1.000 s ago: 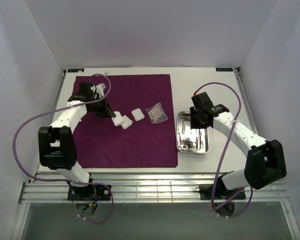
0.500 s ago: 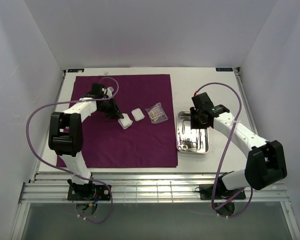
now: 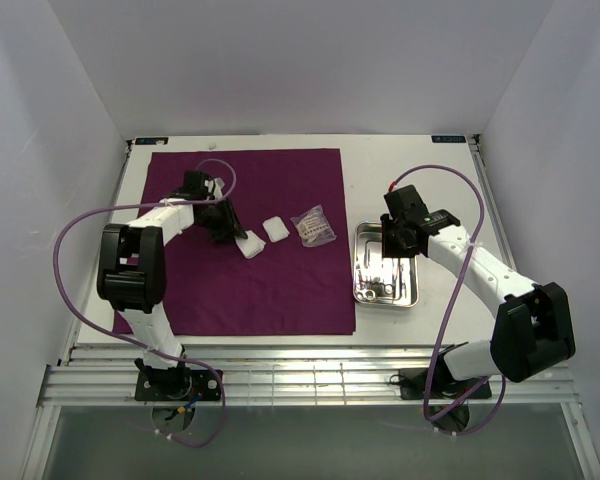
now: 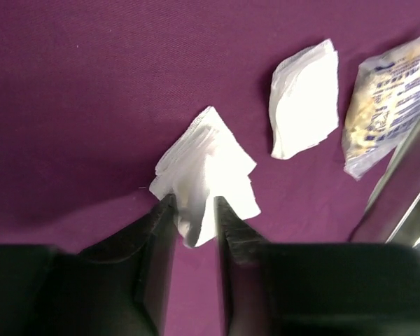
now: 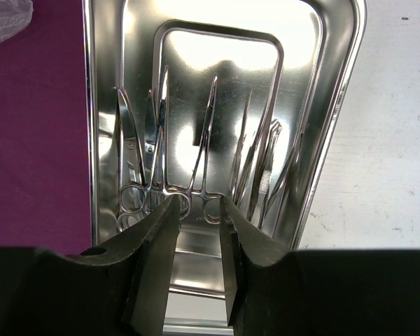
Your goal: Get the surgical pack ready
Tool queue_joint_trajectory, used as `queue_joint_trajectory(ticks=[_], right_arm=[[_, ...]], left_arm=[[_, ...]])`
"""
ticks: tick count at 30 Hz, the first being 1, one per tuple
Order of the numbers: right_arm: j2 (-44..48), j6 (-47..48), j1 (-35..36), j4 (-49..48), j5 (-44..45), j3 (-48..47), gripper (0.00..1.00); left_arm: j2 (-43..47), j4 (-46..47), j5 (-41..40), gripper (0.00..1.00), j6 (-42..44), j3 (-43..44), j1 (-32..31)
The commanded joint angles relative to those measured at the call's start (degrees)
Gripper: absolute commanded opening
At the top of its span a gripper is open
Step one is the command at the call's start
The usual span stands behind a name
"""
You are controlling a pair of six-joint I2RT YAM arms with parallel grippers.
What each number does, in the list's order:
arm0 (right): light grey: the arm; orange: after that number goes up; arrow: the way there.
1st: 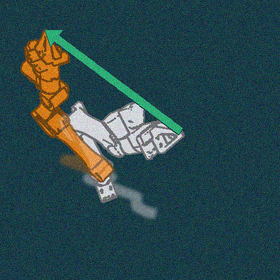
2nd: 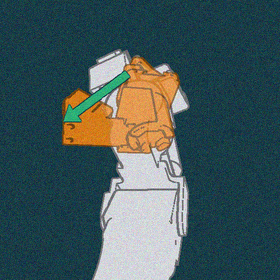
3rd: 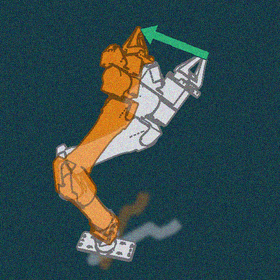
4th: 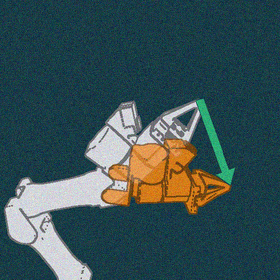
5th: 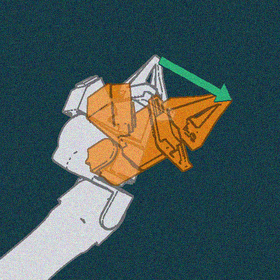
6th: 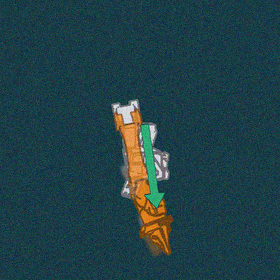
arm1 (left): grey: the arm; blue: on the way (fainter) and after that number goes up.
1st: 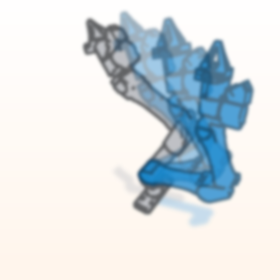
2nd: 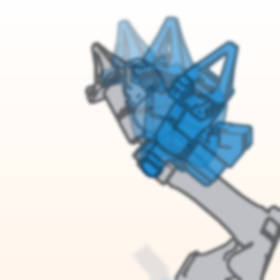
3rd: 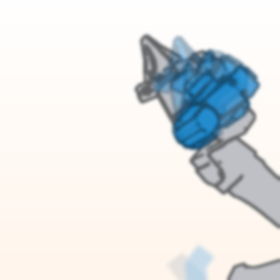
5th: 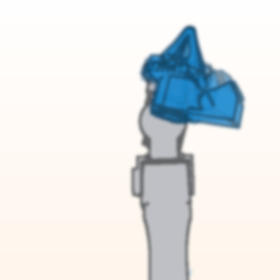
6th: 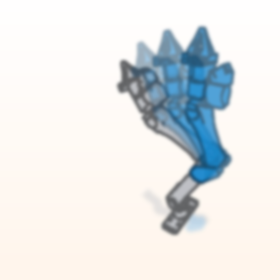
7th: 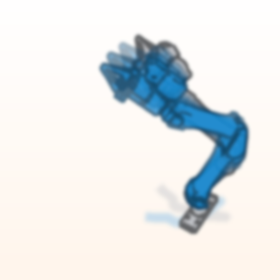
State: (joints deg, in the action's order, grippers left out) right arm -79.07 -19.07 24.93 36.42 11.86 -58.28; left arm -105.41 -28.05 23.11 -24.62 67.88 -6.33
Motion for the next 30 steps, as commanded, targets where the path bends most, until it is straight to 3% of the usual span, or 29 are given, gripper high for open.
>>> queue_joint_trajectory(ticks=[1,5,8,23,25,27,30], right_arm=[[1.81,-0.27,0.3,0.23,0.45,-0.17,0.36],[1.72,-0.18,0.3,0.05,0.1,-0.25,0.36],[1.64,-0.09,0.3,-0.04,0.1,-0.17,0.36],[2.43,-0.18,0.3,0.05,0.27,1.06,0.35],[2.51,-0.18,0.3,0.14,0.36,1.24,0.36],[2.69,-0.27,0.3,0.14,0.36,1.5,0.36],[2.78,-0.35,0.3,0.23,0.62,1.68,0.36]], left_arm=[[1.43,0.46,-1.57,0.47,0.98,0.59,-0.53],[0.9,-0.34,-5.44,0.55,2.82,1.47,-0.62],[-0.41,-0.6,-3.62,0.57,3.52,1.91,-0.7],[-4.63,-0.77,-3.17,0.57,4.85,3.4,-1.85],[-4.37,-0.69,-1.85,0.54,4.58,3.84,-1.85],[-4.02,-0.34,-0.88,0.44,4.41,3.84,-1.85],[-2.7,-0.25,0.17,0.18,4.41,3.67,-1.85]])
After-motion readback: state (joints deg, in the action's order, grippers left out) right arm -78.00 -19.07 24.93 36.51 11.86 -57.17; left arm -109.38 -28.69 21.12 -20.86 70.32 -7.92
